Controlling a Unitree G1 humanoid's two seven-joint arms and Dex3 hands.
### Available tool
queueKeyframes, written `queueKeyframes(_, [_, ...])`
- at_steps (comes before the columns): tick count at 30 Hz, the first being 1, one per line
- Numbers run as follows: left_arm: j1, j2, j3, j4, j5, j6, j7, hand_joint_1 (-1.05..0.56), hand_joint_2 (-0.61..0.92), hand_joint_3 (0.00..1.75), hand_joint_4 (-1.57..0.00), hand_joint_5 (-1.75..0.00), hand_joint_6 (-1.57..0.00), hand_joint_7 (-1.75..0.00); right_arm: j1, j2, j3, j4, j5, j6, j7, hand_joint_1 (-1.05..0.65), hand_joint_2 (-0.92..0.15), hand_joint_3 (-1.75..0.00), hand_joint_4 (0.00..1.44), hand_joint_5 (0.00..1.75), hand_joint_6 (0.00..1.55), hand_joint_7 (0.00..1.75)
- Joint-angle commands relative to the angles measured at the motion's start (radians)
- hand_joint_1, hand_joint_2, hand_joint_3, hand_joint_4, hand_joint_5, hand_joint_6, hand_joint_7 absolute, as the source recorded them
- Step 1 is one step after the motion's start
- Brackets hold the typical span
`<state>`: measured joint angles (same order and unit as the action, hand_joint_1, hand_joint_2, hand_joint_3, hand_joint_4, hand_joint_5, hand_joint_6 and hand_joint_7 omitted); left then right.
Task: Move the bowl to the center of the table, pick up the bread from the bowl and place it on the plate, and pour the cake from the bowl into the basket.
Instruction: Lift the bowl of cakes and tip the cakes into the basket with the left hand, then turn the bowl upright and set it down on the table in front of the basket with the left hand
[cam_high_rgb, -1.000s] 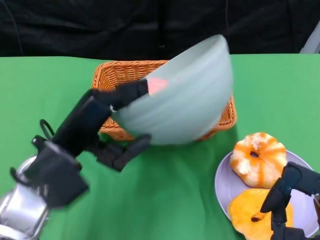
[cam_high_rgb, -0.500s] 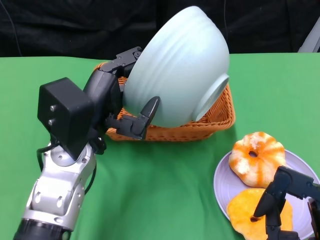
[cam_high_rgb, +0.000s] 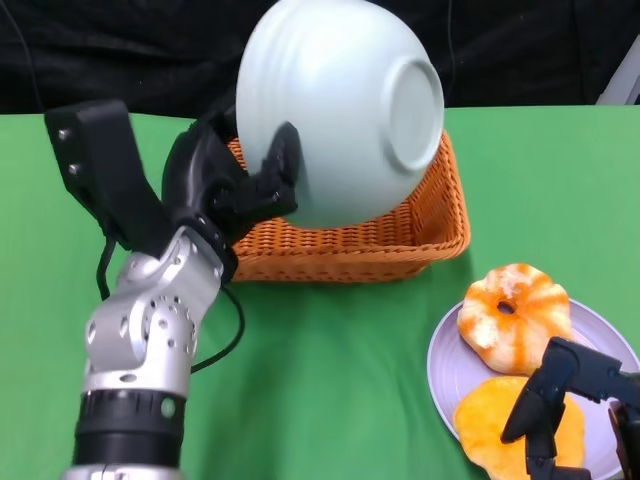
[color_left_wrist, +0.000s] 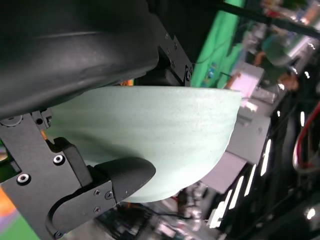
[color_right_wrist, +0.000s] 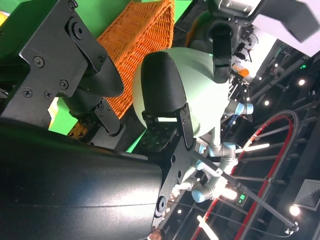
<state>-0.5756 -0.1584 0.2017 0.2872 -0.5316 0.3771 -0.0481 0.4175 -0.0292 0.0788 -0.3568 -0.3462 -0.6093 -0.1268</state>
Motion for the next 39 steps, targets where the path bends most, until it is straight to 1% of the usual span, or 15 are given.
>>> queueKeyframes(1, [-0.051, -0.025, 0.081, 0.032, -0.065, 0.054, 0.098, -0.27, 0.26, 1.74, -1.12, -1.75, -0.93, -1.75, 0.006, -0.006, -0.005, 0.003, 0.014, 0.001, -0.001, 0.13, -0.16, -1.75, 1.07, 1.75, 0.89, 1.57])
queueKeyframes(6, [-0.097, -0.043, 0.186, 0.103, -0.151, 0.128, 0.202, -0.26, 0.3, 1.71, -1.11, -1.75, -0.9, -1.75, 0.001, -0.003, -0.003, 0.006, 0.018, 0.003, 0.0, 0.11, -0.15, -1.75, 1.06, 1.75, 0.89, 1.57])
queueKeyframes(10, [-0.107, -0.04, 0.219, 0.125, -0.182, 0.174, 0.234, -0.25, 0.3, 1.67, -1.12, -1.75, -0.86, -1.75, 0.001, -0.004, -0.002, 0.012, 0.027, -0.003, 0.0, 0.11, -0.16, -1.75, 1.06, 1.75, 0.89, 1.57])
queueKeyframes(17, [-0.093, -0.029, 0.22, 0.14, -0.171, 0.19, 0.246, -0.25, 0.3, 1.65, -1.1, -1.75, -0.81, -1.75, 0.009, -0.002, 0.003, 0.002, 0.028, 0.004, 0.001, 0.09, -0.16, -1.75, 1.05, 1.75, 0.88, 1.58])
queueKeyframes(23, [-0.093, -0.028, 0.219, 0.143, -0.171, 0.189, 0.245, -0.25, 0.31, 1.63, -1.1, -1.75, -0.81, -1.75, 0.009, -0.003, 0.003, 0.003, 0.029, 0.003, 0.001, 0.08, -0.16, -1.75, 1.05, 1.75, 0.88, 1.58])
queueKeyframes(26, [-0.066, -0.013, 0.22, 0.139, -0.196, 0.183, 0.148, -0.28, 0.33, 1.65, -1.14, -1.75, -0.89, -1.75, 0.004, -0.007, -0.001, 0.008, 0.031, -0.004, 0.0, 0.1, -0.16, -1.75, 1.06, 1.75, 0.88, 1.58])
queueKeyframes(28, [-0.06, -0.009, 0.219, 0.139, -0.196, 0.181, 0.123, -0.3, 0.33, 1.65, -1.15, -1.75, -0.91, -1.75, 0.004, -0.007, -0.002, 0.008, 0.032, -0.005, 0.0, 0.1, -0.16, -1.75, 1.06, 1.75, 0.88, 1.58])
queueKeyframes(29, [-0.049, -0.001, 0.214, 0.128, -0.197, 0.182, 0.09, -0.3, 0.33, 1.65, -1.16, -1.75, -0.92, -1.75, 0.006, -0.007, -0.003, 0.007, 0.031, -0.005, -0.001, 0.1, -0.16, -1.75, 1.06, 1.75, 0.88, 1.58])
queueKeyframes(32, [-0.024, 0.016, 0.199, 0.105, -0.192, 0.179, 0.021, -0.32, 0.28, 1.71, -1.16, -1.75, -0.94, -1.75, 0.009, -0.007, -0.003, 0.006, 0.033, -0.006, -0.001, 0.11, -0.16, -1.75, 1.06, 1.75, 0.88, 1.58])
queueKeyframes(36, [0.054, 0.054, 0.128, -0.014, -0.139, 0.159, -0.054, -0.27, 0.24, 1.72, -1.13, -1.75, -0.96, -1.73, 0.014, -0.01, -0.004, 0.002, 0.036, -0.007, 0.002, 0.12, -0.17, -1.75, 1.05, 1.75, 0.88, 1.58])
queueKeyframes(39, [0.095, 0.071, 0.089, -0.068, -0.105, 0.118, -0.104, -0.23, 0.26, 1.72, -1.11, -1.75, -0.96, -1.71, 0.013, -0.009, -0.005, -0.001, 0.034, -0.004, 0.003, 0.12, -0.17, -1.75, 1.05, 1.75, 0.89, 1.58])
